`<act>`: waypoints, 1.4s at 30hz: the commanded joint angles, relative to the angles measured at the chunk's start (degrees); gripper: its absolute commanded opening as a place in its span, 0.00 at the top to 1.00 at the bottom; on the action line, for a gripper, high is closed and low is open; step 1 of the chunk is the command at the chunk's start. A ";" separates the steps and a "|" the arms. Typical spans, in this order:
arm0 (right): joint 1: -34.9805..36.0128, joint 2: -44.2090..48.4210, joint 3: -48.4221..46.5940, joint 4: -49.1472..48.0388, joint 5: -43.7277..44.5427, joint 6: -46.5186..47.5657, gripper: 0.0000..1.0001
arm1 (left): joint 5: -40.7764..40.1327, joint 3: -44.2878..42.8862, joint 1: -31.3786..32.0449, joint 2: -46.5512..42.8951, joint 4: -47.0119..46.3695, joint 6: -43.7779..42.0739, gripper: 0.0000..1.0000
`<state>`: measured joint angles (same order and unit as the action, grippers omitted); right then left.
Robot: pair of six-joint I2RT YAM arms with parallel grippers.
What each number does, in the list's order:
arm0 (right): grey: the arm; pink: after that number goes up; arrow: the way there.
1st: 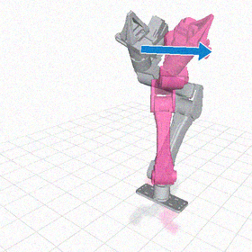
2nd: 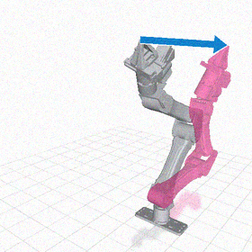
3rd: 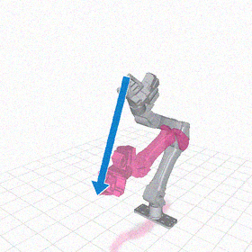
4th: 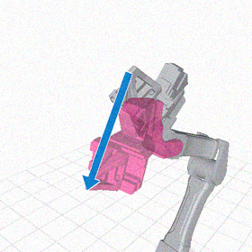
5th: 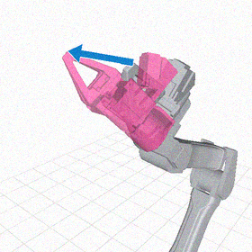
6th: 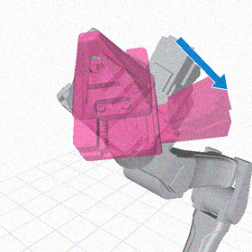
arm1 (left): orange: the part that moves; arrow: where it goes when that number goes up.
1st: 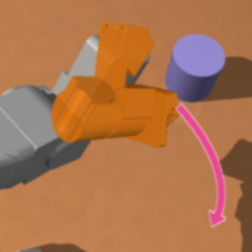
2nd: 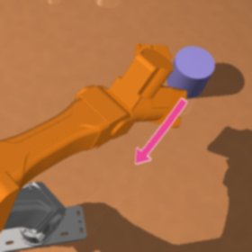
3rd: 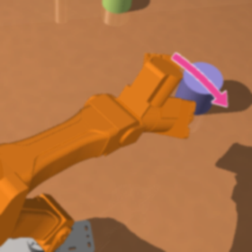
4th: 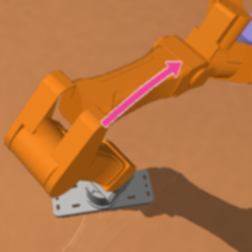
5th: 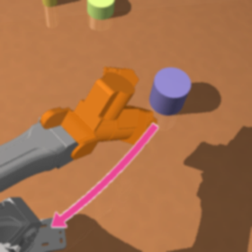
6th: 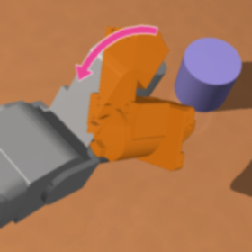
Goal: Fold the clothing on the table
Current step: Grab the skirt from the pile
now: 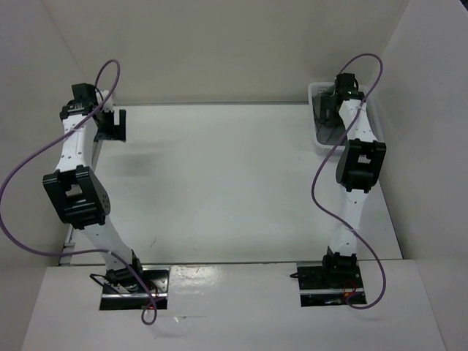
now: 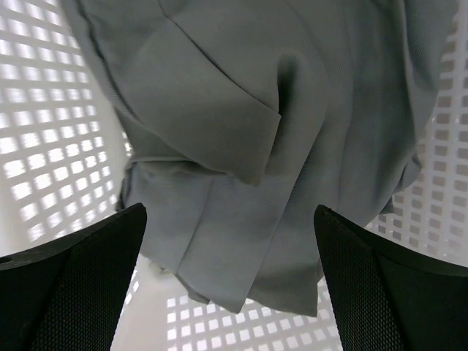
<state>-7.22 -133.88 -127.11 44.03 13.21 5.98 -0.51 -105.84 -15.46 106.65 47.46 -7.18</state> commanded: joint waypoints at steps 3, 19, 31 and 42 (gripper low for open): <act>-0.86 -3.39 -3.93 0.88 1.65 -1.14 0.01 | 4.64 15.01 -2.11 -8.82 -12.01 1.29 0.00; -4.29 1.69 -5.52 1.41 -7.76 0.00 1.00 | 5.52 32.89 -2.64 -17.18 -21.36 7.62 0.00; -3.07 5.22 -9.38 2.64 -10.85 0.53 0.03 | 9.39 40.10 -2.64 -22.28 -22.50 5.87 0.00; -3.06 -9.45 -19.39 5.45 -12.25 1.58 0.01 | 7.63 42.65 -2.64 -25.70 -21.80 3.75 0.00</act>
<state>-10.39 -139.59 -142.41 46.89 1.26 6.98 7.31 -63.37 -17.87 83.29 26.68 -1.76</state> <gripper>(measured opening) 0.985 1.001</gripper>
